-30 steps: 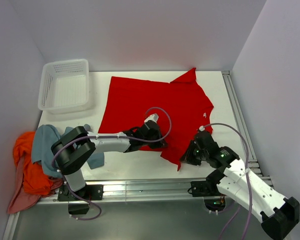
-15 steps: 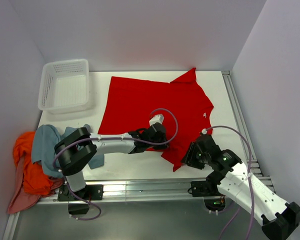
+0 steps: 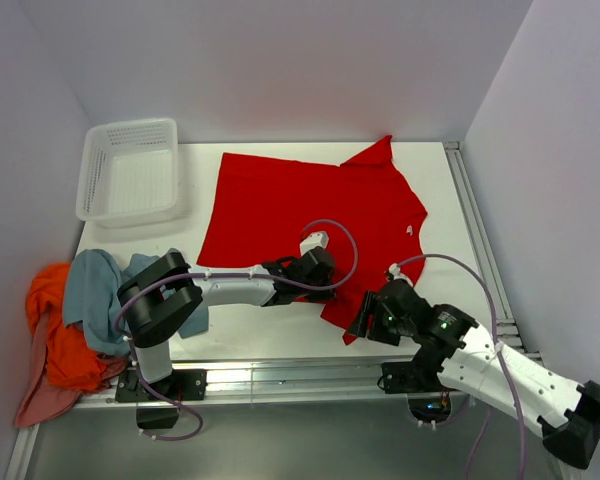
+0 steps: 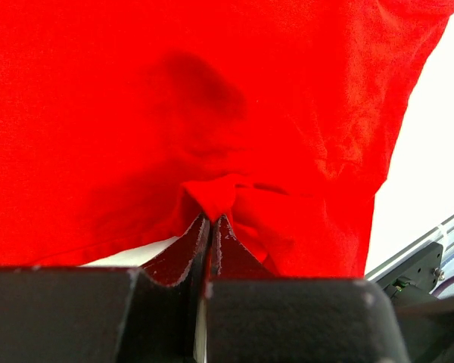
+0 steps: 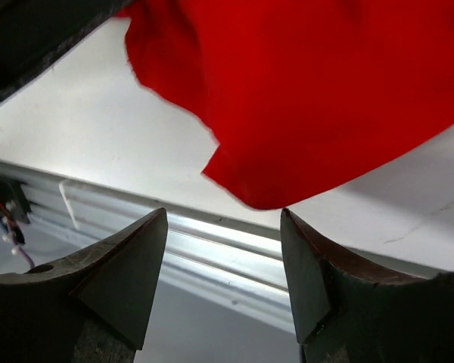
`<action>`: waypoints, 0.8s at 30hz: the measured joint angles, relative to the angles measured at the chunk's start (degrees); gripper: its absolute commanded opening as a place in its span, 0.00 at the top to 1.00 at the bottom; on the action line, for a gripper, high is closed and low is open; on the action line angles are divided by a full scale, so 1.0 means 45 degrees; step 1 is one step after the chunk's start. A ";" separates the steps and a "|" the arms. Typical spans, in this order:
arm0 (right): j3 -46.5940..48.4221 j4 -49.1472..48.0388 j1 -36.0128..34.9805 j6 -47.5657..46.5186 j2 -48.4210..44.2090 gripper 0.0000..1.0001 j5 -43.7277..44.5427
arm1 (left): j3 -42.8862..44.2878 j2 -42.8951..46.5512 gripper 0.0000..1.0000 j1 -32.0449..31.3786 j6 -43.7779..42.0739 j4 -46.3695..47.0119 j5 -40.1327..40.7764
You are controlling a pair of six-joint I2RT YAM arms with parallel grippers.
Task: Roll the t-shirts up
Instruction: Fold the tshirt
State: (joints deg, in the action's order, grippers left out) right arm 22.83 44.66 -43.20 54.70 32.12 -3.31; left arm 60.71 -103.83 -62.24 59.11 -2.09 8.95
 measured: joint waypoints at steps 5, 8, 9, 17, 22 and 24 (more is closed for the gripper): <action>0.0000 -0.0393 -0.2948 0.1710 0.0646 0.39 0.1729 | 0.0019 0.0000 0.97 0.0000 -0.0034 -0.0102 0.0000; 0.0112 -0.0355 -0.4901 0.2633 0.1661 0.43 0.3099 | 0.0019 0.0000 0.97 0.0000 -0.0034 -0.0141 -0.0005; 0.0199 -0.0340 -0.5387 0.2871 0.2064 0.43 0.3551 | 0.0019 0.0000 0.97 0.0000 -0.0039 -0.0146 -0.0005; 0.1452 -0.0160 -0.7242 0.3657 0.5017 0.47 0.5591 | 0.0019 0.0000 0.97 0.0000 -0.0141 -0.0185 -0.0005; 0.1690 -0.0393 -0.7373 0.3609 0.6042 0.50 0.6207 | 0.0019 0.0000 0.98 0.0000 -0.0219 -0.0175 -0.0039; 0.1695 -0.0447 -0.7373 0.3565 0.6382 0.51 0.6387 | 0.0019 0.0000 0.98 0.0015 -0.0219 -0.0170 -0.0097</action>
State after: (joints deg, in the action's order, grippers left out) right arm 30.46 42.65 -76.38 70.74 60.84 25.43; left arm 60.80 -103.83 -62.17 58.13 -2.85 8.51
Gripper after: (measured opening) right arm 0.497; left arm 0.040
